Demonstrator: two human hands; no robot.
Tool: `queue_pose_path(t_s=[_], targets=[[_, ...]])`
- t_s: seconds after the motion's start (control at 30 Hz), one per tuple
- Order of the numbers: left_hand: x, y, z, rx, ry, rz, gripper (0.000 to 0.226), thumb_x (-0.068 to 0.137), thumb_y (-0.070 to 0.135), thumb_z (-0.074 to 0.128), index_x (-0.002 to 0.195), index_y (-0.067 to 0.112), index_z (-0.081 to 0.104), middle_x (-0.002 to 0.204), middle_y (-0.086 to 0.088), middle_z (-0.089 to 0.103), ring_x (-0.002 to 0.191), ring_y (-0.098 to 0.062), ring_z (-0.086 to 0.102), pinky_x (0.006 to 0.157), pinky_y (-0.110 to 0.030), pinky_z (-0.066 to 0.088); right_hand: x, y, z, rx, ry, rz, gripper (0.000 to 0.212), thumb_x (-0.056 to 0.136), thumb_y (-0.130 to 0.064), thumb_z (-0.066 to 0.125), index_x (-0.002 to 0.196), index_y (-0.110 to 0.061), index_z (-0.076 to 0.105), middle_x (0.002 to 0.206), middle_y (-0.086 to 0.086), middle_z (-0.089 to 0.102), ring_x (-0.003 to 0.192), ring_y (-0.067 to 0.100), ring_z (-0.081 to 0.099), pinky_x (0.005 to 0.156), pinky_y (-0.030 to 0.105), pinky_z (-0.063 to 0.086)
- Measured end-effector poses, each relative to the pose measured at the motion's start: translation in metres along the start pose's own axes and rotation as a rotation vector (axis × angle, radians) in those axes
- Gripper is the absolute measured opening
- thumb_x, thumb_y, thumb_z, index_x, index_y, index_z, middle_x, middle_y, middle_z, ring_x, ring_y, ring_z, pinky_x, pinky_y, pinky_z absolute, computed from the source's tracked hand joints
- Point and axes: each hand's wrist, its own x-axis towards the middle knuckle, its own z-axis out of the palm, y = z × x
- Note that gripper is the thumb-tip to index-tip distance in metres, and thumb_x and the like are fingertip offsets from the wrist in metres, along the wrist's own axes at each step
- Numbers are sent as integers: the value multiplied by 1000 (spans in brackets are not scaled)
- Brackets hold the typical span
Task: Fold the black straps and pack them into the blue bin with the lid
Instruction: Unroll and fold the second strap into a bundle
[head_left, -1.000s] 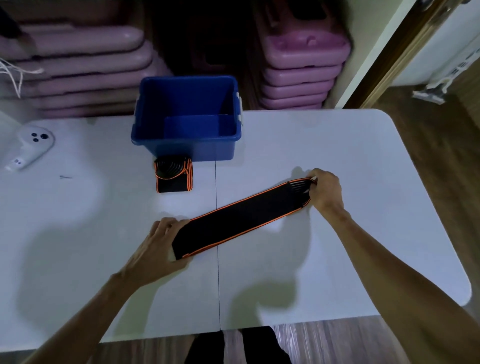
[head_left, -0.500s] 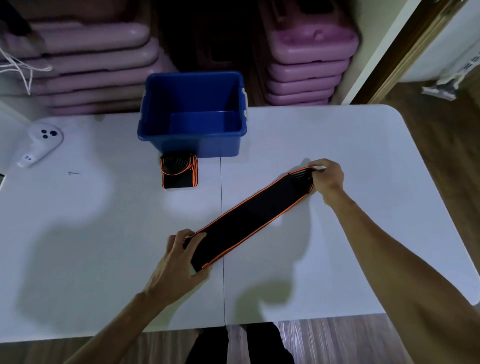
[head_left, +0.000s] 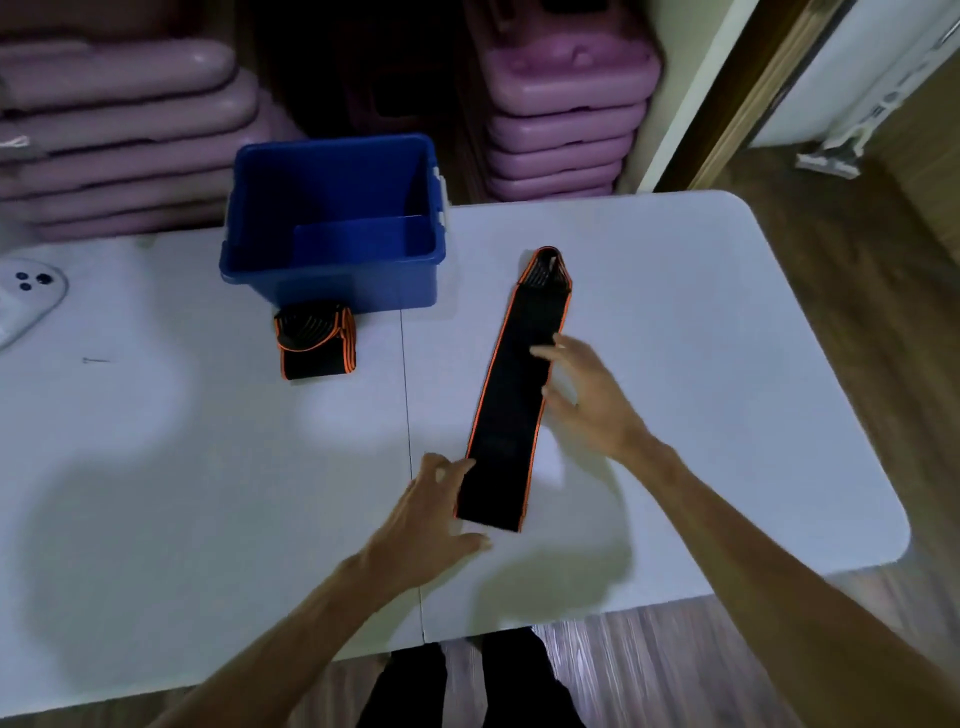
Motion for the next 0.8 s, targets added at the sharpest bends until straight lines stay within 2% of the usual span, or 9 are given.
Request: queue_pose_path(t_s=[0.1, 0.17, 0.23, 0.37, 0.5, 0.63, 0.7, 0.8], targets=[[5, -20, -18, 320, -75, 195, 99, 71, 48, 77, 148, 29, 18, 152, -3, 15, 136, -25, 28, 107, -37, 39, -51, 3, 19, -86, -180, -45, 69, 81, 2, 55, 145, -23, 45, 161, 4, 24, 149, 17, 17, 119, 27, 22], [16, -27, -24, 509, -106, 378, 103, 73, 51, 73, 151, 29, 9, 161, -4, -3, 146, -25, 10, 114, -36, 27, -74, 3, 30, -191, -209, -134, 68, 85, -4, 45, 150, -20, 38, 163, 5, 18, 151, 20, 12, 119, 33, 25], [29, -26, -28, 561, -167, 484, 100, 78, 48, 68, 152, 28, 4, 161, -3, -15, 149, -21, -5, 118, -34, 14, -92, 4, 38, -283, -243, -182, 65, 88, -16, 34, 153, -18, 30, 164, 6, 13, 152, 21, 7, 119, 40, 26], [45, -17, -37, 610, -251, 540, 81, 88, 45, 55, 153, 27, 9, 163, -3, -2, 149, -19, 0, 119, -33, 12, -107, 3, 47, -439, -258, -183, 70, 90, -24, 47, 155, -17, 21, 165, 5, 5, 152, 18, -1, 121, 45, 18], [46, -20, -36, 660, -307, 537, 76, 90, 47, 44, 153, 22, 10, 162, -8, 1, 150, -21, -3, 119, -35, 11, -111, 0, 48, -492, -301, -201, 72, 93, -37, 43, 157, -21, 13, 165, 3, -1, 152, 16, -6, 123, 41, 9], [44, -27, -35, 663, -337, 538, 79, 82, 53, 11, 153, 20, 8, 162, -8, -3, 149, -23, -10, 120, -37, 7, -108, 2, 41, -492, -327, -209, 72, 95, -45, 43, 157, -26, 12, 165, -2, 2, 151, 12, -4, 123, 37, 8], [43, -28, -35, 648, -331, 535, 75, 85, 50, 3, 153, 20, 10, 162, -5, -3, 148, -20, -11, 120, -35, 3, -106, 4, 39, -517, -334, -218, 75, 94, -52, 46, 157, -28, 12, 165, -4, 2, 151, 10, -3, 121, 33, 7], [45, -24, -33, 450, -216, 497, 66, 92, 45, 10, 148, 17, 31, 160, -2, 20, 149, -14, 9, 119, -28, 10, -102, 5, 40, -515, -291, -223, 71, 94, -57, 46, 155, -29, 21, 164, -5, 14, 151, 10, 8, 119, 31, 13]])
